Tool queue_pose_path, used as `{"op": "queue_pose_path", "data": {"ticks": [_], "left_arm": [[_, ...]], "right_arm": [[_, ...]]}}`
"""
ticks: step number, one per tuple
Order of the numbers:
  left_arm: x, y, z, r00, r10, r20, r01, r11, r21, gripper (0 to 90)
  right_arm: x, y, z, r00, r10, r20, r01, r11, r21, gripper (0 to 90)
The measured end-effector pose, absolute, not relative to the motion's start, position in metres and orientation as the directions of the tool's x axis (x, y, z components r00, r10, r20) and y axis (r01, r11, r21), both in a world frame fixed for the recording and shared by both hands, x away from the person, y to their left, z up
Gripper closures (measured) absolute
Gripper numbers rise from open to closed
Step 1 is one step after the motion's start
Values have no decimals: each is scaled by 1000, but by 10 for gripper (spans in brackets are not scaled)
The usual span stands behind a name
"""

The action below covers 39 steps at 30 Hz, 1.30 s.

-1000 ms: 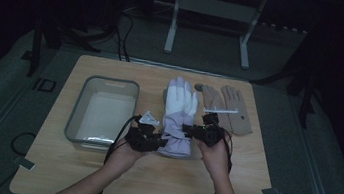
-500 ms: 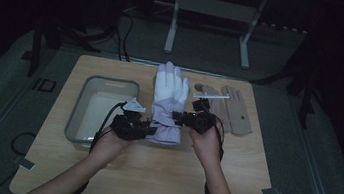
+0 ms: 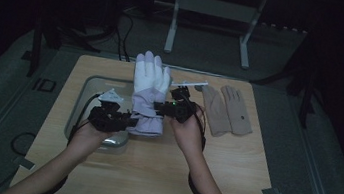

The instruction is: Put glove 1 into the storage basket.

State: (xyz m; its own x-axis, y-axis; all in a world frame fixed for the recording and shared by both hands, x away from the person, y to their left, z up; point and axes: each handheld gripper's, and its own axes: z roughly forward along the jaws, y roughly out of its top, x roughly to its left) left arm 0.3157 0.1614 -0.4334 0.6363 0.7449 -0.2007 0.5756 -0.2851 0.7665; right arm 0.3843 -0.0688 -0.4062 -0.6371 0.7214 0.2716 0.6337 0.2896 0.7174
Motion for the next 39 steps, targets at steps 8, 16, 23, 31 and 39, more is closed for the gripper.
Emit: {"op": "queue_pose_path", "data": {"ticks": [8,16,23,31,39], "left_arm": [[313,195,-433,622,757,-197,580,-278,765,722],[310,230,-436,597,776,-203,598,-262,758,721],[308,254,-441,576,793,-199,619,-264,739,720],[309,272,-453,568,798,-203,639,-272,719,719],[311,273,-470,564,795,-223,670,-282,686,718]], "right_arm": [[387,-35,-406,-657,701,278,628,303,717,766],[389,4,-408,-668,690,279,629,322,708,765],[391,34,-415,-665,690,286,641,331,693,766],[393,56,-429,-670,684,290,650,352,673,766],[393,59,-450,-658,688,304,672,356,649,765]]}}
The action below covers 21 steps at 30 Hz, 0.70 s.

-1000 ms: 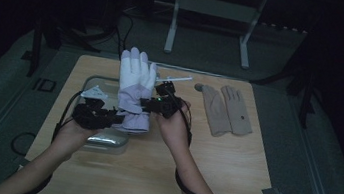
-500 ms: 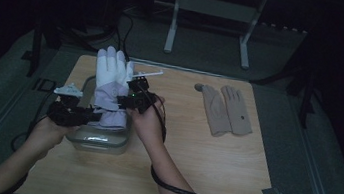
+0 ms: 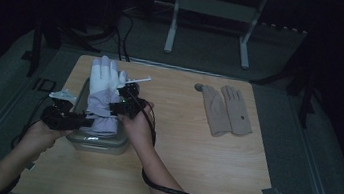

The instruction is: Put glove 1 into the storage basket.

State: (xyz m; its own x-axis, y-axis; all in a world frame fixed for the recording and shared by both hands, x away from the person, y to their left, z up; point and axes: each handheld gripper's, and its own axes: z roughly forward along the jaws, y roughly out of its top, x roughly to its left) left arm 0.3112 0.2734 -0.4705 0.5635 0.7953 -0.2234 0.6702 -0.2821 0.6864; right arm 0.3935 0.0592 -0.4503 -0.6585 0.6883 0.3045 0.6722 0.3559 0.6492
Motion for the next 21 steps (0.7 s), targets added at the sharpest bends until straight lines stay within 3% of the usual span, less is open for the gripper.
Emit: {"op": "queue_pose_path", "data": {"ticks": [14,21], "left_arm": [[317,270,-495,557,800,-223,706,-314,634,686],[316,264,-495,556,805,-205,708,-330,625,507]], "right_arm": [[399,64,-484,-631,712,308,713,374,593,766],[400,63,-487,-622,716,317,720,363,592,767]]}}
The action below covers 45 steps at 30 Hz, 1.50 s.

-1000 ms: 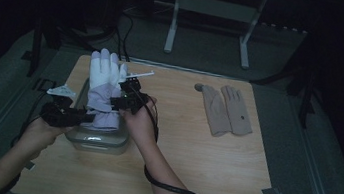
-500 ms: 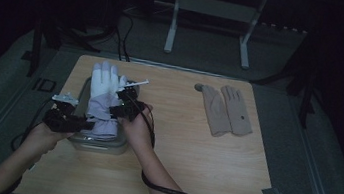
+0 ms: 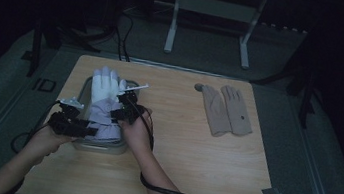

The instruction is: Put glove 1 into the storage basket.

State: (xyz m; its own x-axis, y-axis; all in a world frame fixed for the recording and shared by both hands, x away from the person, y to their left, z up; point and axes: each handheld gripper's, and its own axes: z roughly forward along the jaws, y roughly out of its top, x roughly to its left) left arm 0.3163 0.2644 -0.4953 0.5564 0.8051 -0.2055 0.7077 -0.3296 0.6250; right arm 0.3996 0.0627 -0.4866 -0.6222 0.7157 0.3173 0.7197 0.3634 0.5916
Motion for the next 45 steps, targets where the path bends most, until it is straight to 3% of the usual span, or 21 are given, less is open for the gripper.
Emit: {"op": "queue_pose_path", "data": {"ticks": [7,15,18,25,32,39,45], "left_arm": [[315,267,-483,530,821,-214,664,-245,706,405],[317,261,-483,507,835,-215,647,-203,735,401],[317,260,-483,504,838,-209,647,-207,734,401],[317,256,-484,514,833,-205,644,-217,733,401],[315,247,-483,528,823,-209,639,-222,737,401],[313,235,-484,546,809,-219,635,-230,738,401],[312,226,-484,561,795,-231,635,-234,736,401]], "right_arm": [[397,65,-492,-623,719,307,723,380,577,776],[398,69,-492,-633,730,259,718,429,548,768],[399,69,-493,-637,731,244,718,448,532,725],[398,59,-486,-662,707,249,697,459,550,512],[394,40,-463,-702,665,255,644,441,625,434],[393,15,-457,-716,656,238,629,459,627,233],[391,-14,-457,-701,672,239,633,431,643,198]]}}
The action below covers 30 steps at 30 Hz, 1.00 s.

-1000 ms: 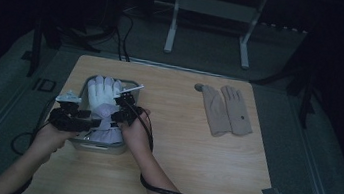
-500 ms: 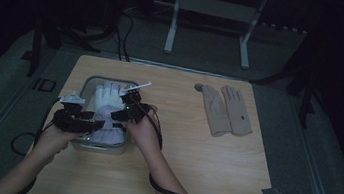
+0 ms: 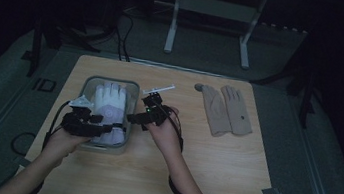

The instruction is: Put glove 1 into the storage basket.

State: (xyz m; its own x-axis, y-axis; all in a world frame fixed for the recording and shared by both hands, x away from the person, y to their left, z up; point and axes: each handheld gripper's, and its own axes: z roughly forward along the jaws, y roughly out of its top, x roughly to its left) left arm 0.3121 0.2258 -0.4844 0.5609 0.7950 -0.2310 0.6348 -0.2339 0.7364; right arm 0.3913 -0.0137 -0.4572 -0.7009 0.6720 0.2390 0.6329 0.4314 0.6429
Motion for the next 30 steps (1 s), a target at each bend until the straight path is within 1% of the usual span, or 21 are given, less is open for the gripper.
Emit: {"op": "queue_pose_path", "data": {"ticks": [2,4,6,12,17,18,20,24,25,28,29,30], "left_arm": [[311,223,-484,561,795,-230,634,-234,737,406],[308,220,-483,568,786,-245,630,-224,743,413],[308,218,-483,575,783,-236,627,-237,742,414],[305,209,-481,594,765,-248,618,-237,750,420],[301,196,-479,620,745,-246,602,-251,758,420],[300,193,-479,623,745,-238,599,-260,757,420],[295,182,-478,638,741,-210,588,-292,755,419],[290,167,-480,661,714,-230,575,-285,767,417],[289,162,-480,670,706,-230,570,-290,769,408],[286,146,-483,701,686,-196,549,-344,761,350],[285,141,-484,713,675,-190,539,-354,764,345],[284,137,-485,722,667,-181,529,-364,767,308]], "right_arm": [[391,-17,-457,-700,673,239,633,431,642,198],[389,-29,-458,-704,673,229,626,434,648,197],[388,-38,-459,-703,674,226,625,433,649,197],[382,-63,-462,-693,689,214,623,422,658,197],[379,-83,-464,-689,697,197,616,420,667,193],[379,-83,-464,-689,697,197,616,420,667,193],[376,-96,-464,-690,698,189,605,413,681,182],[374,-110,-467,-687,704,180,594,401,697,182],[373,-113,-469,-687,705,176,590,401,701,181],[372,-121,-472,-703,692,166,573,413,707,165],[371,-124,-472,-713,683,159,562,421,712,162],[370,-127,-472,-718,681,145,550,428,717,158]]}}
